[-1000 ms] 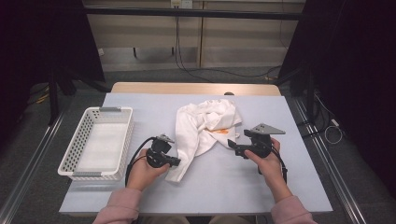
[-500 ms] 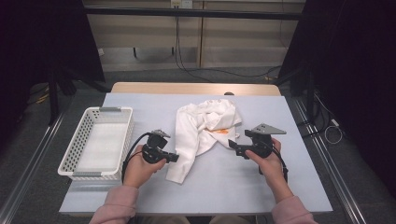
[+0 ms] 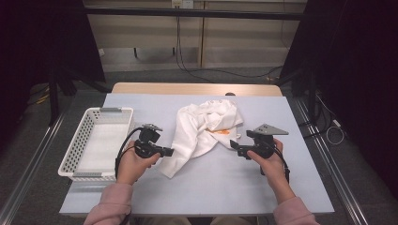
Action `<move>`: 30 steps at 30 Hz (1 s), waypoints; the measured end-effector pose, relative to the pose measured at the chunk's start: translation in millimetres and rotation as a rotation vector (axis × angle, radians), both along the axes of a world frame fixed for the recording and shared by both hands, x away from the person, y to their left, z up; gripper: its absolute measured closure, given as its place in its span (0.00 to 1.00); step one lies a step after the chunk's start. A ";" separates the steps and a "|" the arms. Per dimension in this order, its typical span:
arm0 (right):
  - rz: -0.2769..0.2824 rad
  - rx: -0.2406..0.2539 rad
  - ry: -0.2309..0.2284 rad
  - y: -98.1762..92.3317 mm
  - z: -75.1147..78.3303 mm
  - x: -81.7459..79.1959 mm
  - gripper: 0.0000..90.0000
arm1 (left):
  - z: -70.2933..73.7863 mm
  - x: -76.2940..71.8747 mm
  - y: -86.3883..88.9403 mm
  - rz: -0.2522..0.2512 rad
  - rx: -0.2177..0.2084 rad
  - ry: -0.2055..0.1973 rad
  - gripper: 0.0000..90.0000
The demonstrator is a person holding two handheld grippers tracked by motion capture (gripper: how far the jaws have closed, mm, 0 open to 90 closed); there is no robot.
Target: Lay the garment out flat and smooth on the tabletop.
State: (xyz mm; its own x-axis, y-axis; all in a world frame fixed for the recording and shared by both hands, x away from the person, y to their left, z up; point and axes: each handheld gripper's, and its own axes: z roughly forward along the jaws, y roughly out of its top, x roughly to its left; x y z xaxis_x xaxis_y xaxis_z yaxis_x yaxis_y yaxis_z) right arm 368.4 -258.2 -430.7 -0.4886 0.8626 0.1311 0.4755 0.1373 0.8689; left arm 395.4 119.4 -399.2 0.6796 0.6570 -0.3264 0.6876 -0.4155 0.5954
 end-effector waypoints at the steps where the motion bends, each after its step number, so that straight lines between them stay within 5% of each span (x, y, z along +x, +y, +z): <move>1: -0.002 0.008 0.002 0.0 0.2 -0.1 0.17 | 2.2 0.1 1.0 0.001 0.000 -0.004 1.00; 12: -0.003 0.006 -0.009 -0.4 1.0 -0.8 0.17 | 29.2 5.5 16.9 0.032 0.047 -0.026 1.00; 30: 0.001 0.008 -0.013 0.0 1.9 -0.7 0.17 | 51.8 15.9 26.8 0.041 0.089 -0.038 1.00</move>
State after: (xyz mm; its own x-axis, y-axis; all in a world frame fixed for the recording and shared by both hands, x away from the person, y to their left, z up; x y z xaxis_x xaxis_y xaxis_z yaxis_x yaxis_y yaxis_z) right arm 367.7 -258.2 -428.8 -0.4907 0.8613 0.1319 0.4641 0.1303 0.8761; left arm 411.4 146.3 -347.4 0.6626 0.7095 -0.2398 0.6825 -0.4402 0.5835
